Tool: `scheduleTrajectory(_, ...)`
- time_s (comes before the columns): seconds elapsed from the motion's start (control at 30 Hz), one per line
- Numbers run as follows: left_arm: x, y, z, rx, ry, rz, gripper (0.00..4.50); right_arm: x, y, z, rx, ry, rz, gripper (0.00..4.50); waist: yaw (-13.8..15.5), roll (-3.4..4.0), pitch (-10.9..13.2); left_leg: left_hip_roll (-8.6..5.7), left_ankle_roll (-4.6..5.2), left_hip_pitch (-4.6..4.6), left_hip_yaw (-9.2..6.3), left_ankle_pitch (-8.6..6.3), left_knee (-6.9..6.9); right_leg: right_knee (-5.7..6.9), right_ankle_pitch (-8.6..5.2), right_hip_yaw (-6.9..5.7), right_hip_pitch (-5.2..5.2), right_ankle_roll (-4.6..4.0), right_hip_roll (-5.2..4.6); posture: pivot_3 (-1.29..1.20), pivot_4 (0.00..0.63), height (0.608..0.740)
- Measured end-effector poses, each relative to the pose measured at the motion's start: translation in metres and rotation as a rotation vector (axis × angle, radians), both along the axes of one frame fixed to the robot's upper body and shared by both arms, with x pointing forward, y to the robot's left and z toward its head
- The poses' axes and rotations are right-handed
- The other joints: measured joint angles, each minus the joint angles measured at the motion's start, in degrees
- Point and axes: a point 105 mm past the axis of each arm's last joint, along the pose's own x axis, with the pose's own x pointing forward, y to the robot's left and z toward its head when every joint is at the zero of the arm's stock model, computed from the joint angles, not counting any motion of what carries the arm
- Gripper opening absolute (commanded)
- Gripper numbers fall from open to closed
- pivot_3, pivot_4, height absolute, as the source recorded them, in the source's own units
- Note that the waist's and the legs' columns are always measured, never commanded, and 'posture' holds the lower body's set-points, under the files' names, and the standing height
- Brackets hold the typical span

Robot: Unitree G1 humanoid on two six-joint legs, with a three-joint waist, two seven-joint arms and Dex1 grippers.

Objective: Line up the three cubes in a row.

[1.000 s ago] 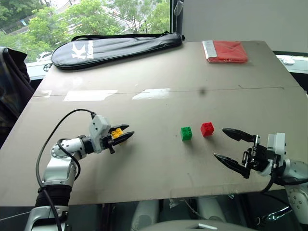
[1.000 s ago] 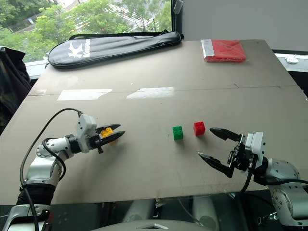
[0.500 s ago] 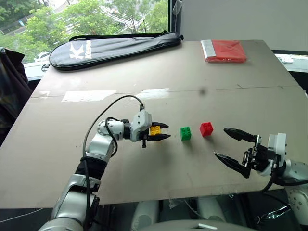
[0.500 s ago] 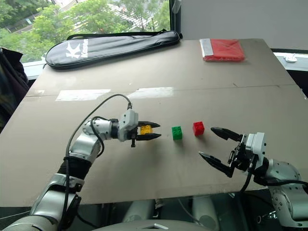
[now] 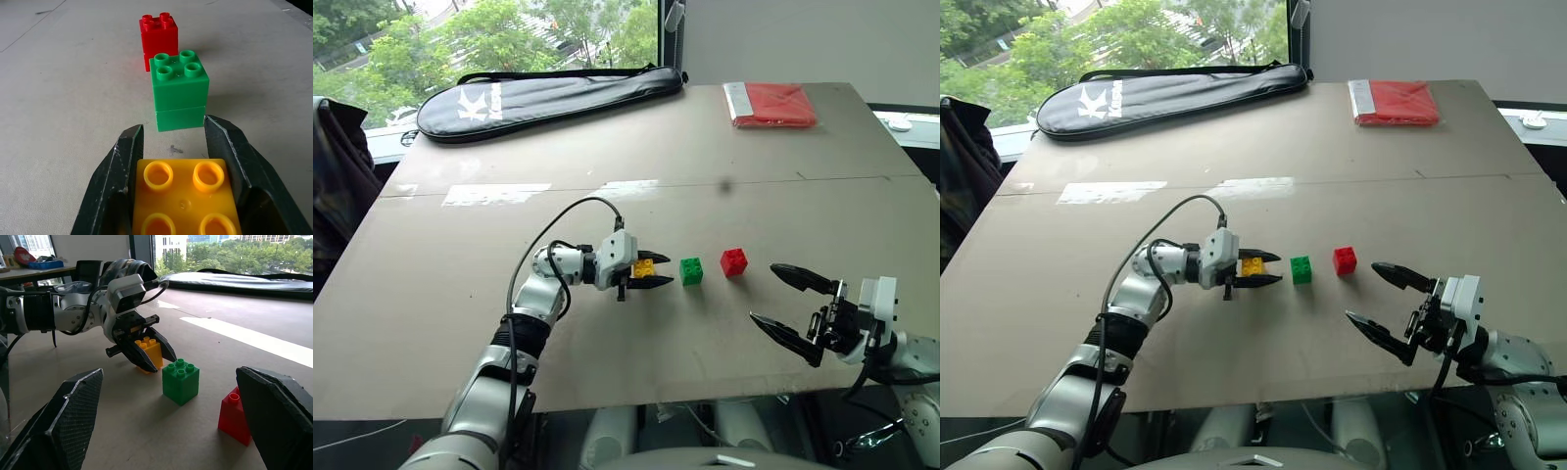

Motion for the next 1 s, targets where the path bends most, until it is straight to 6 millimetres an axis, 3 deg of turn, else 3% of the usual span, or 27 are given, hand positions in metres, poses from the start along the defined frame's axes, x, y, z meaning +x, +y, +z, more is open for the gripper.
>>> scheduleTrajectory(0.13,-0.002,0.000,0.000,-0.002,0.009,0.002,1.35,0.000,0.000,0.000,0.000,-0.001,0.000,4.50,-0.02,0.01,-0.01,0.01,0.00,0.00,0.00,0.00,0.00,0.00,-0.01,0.00,0.00,0.02,0.00,0.00,0.150,0.701)
scheduleTrajectory(0.17,-0.002,0.000,-0.001,-0.003,0.011,0.003,2.38,0.000,0.000,0.000,0.000,-0.001,0.000,4.50,-0.02,0.01,-0.01,0.01,0.00,0.00,-0.01,0.00,0.00,0.00,0.00,0.00,0.00,0.02,0.00,0.00,0.150,0.701)
scheduleTrajectory(0.3,-0.004,0.001,-0.010,0.012,0.039,0.019,4.19,0.000,0.000,0.001,0.000,-0.004,0.003,4.50,-0.03,0.00,0.00,0.01,0.00,-0.02,-0.02,0.00,0.00,-0.01,0.02,-0.02,-0.02,0.04,0.01,0.00,0.150,0.701)
scheduleTrajectory(0.33,-0.004,0.001,-0.010,0.014,0.033,0.022,4.39,0.000,0.000,0.001,0.000,-0.006,0.004,4.50,-0.03,0.01,0.00,0.01,0.00,-0.02,-0.02,0.00,0.00,0.00,0.01,-0.01,-0.02,0.04,0.00,0.00,0.150,0.701)
scheduleTrajectory(0.73,-0.004,0.005,-0.009,0.019,0.041,0.022,4.39,0.000,0.001,0.001,-0.001,-0.008,0.008,4.50,-0.11,0.01,0.00,0.02,0.00,-0.02,-0.03,0.00,0.00,0.00,0.00,-0.01,-0.02,0.02,0.01,0.00,0.150,0.701)
scheduleTrajectory(1.0,-0.009,0.027,0.007,-0.010,0.048,0.043,4.39,-0.001,0.001,0.001,-0.003,-0.008,0.019,4.50,-0.07,0.01,0.01,0.06,0.00,-0.04,-0.09,0.00,0.00,-0.01,-0.08,-0.02,-0.04,-0.11,0.00,0.00,0.150,0.701)
